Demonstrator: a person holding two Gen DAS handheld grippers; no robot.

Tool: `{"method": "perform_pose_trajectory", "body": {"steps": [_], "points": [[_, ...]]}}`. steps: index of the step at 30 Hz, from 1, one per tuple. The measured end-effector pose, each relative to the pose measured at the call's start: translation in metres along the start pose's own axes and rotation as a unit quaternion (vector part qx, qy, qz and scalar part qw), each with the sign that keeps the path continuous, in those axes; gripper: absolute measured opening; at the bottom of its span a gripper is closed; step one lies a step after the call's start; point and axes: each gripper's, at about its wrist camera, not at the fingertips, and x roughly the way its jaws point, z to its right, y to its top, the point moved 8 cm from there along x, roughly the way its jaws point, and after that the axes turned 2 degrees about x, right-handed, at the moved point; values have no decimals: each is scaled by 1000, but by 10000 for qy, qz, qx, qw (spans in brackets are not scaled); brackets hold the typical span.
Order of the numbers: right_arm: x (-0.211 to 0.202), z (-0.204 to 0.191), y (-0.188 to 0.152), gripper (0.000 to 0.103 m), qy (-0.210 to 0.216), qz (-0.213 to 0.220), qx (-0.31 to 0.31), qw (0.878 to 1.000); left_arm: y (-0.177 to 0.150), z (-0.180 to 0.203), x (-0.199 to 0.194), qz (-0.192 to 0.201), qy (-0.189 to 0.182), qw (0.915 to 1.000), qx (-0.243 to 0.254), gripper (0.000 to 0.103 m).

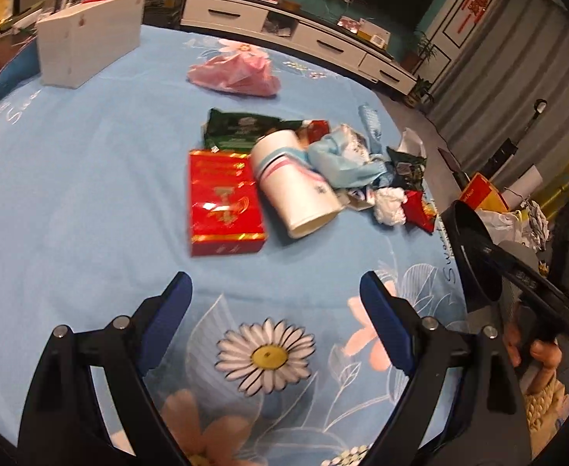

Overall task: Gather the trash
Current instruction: 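Grasp the red snack bag with the right tool while the left tool grasps the green wrapper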

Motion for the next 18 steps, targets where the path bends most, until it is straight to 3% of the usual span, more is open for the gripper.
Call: {"method": "perform_pose_trajectory", "body": {"steps": [7,13,18], "points": [[58,-5,22,53,-250,-260,-573,9977,32,26,18,39,-60,9996,273,88],[78,8,16,25,-486,-447,-748,9950,65,65,37,64,-281,9976,635,88],[63,18,13,14,-287,-265,-518,9979,88,106,57,79,-499,9937,997,88]]}}
